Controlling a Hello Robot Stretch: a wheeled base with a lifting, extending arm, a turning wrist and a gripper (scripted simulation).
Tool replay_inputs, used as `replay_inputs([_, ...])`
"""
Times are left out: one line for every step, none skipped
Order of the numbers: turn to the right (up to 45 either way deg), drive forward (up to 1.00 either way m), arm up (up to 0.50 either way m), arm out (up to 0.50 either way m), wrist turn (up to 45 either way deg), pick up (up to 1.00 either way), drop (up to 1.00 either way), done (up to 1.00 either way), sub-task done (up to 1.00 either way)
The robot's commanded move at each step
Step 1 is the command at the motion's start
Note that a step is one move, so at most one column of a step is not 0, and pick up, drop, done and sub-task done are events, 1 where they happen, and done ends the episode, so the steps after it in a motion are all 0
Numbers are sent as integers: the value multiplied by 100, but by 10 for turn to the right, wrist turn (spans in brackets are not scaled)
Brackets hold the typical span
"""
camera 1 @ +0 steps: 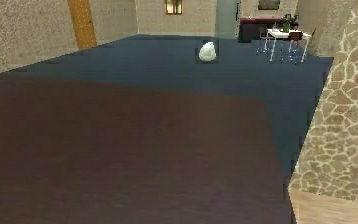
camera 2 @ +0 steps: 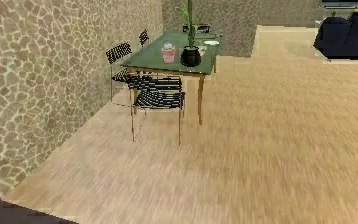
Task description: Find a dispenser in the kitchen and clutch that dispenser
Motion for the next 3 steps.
replay_inputs([0,100,0,0,0,0,0,0,0])
replay_inputs([0,100,0,0,0,0,0,0,0])
replay_inputs([0,100,0,0,0,0,0,0,0])
